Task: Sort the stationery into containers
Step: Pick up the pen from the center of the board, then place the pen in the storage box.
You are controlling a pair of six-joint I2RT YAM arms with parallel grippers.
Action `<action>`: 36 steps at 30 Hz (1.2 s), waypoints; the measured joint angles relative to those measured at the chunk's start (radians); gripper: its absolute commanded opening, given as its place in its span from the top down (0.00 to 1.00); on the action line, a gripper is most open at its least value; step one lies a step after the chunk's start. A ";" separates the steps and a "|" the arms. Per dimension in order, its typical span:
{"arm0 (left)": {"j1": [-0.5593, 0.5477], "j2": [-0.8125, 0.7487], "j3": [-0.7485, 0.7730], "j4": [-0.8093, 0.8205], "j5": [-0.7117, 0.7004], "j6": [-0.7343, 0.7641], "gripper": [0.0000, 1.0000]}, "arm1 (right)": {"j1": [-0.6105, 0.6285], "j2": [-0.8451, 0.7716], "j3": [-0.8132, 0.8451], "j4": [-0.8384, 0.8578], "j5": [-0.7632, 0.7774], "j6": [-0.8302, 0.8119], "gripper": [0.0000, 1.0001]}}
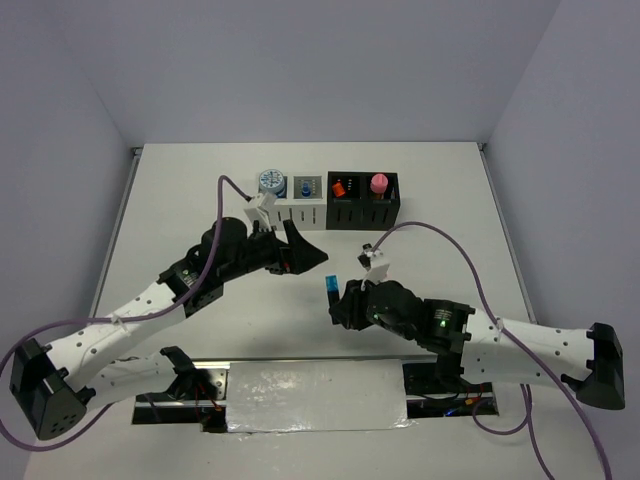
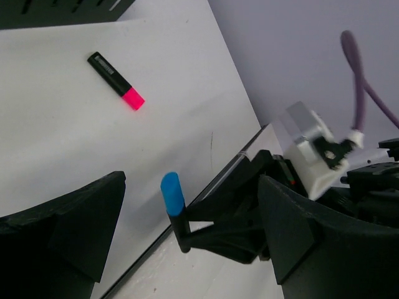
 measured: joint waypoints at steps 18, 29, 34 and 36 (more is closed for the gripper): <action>-0.066 0.142 0.053 0.010 -0.006 -0.027 0.93 | 0.047 0.075 0.152 0.110 0.081 -0.199 1.00; -0.071 0.284 0.271 -0.016 -0.183 0.167 1.00 | 0.011 -0.059 0.115 0.065 0.212 -0.240 0.00; -0.067 0.548 0.542 0.059 -0.348 0.321 1.00 | -0.053 -0.325 0.067 -0.055 0.330 -0.167 0.00; -0.063 0.658 0.643 0.111 -0.398 0.383 1.00 | -0.055 -0.390 0.067 -0.088 0.359 -0.152 0.00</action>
